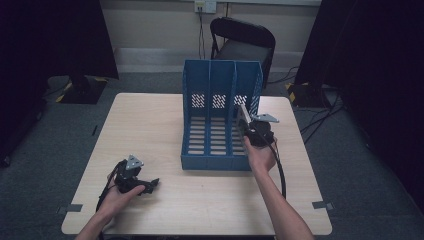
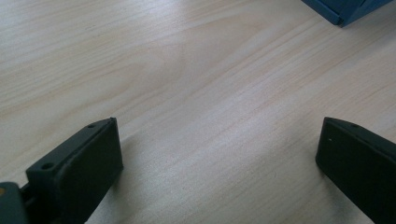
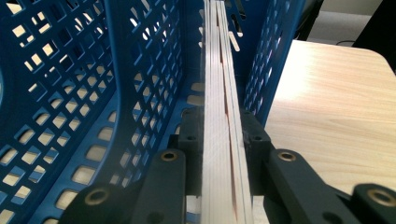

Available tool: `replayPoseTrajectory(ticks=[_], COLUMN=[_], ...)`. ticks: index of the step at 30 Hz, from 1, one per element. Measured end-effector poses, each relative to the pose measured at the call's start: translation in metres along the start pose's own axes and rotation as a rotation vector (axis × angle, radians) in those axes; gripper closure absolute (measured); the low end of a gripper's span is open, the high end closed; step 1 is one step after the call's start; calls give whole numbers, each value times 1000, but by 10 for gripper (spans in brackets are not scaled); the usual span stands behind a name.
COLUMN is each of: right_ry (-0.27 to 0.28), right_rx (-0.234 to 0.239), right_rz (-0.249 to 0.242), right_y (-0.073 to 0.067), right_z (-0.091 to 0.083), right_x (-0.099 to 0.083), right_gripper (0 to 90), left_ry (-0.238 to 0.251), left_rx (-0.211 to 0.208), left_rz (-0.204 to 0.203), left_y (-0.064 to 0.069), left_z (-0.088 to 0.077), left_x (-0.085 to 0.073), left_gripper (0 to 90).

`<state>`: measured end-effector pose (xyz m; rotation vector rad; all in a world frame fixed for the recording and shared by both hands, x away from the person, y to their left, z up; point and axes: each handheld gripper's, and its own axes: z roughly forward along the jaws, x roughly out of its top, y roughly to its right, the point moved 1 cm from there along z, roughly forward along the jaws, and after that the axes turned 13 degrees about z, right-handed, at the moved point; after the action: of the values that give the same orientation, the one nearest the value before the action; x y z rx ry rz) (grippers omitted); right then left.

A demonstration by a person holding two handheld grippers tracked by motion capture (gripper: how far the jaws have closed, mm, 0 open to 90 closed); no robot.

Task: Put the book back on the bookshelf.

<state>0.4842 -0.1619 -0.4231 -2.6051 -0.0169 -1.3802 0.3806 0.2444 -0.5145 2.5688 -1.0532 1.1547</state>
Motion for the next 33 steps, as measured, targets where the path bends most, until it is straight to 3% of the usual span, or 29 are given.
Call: replayPoseTrajectory(ticks=[8, 13, 20, 21, 24, 25, 30, 33], right_ry=[-8, -44, -83, -69, -63, -48, -26, -9], right_rx=[33, 55, 38, -5, -29, -58, -93, -123], right_rz=[21, 22, 20, 17, 38, 51, 66, 102], right_y=[2, 4, 3, 1, -1, -3, -8, -5], right_z=[-3, -3, 2, 2, 2, 3, 5, 7], right_x=[0, 4, 5, 6, 6, 5, 4, 5], right_gripper=[692, 672, 726, 756, 764, 764, 766, 767], left_ry=[0, -1, -5, -1, 1, -1, -2, -2], left_rx=[0, 0, -3, -2, -1, -2, -5, -5], left_rz=[0, 1, 5, 2, 1, 3, 7, 7], left_y=[0, 0, -1, -1, -1, -1, -1, -1], left_z=[0, 0, 0, 1, 1, 1, 1, 1], left_x=[0, 0, 1, 1, 1, 1, 1, 1], left_gripper=[0, 0, 0, 0, 0, 0, 0, 0])
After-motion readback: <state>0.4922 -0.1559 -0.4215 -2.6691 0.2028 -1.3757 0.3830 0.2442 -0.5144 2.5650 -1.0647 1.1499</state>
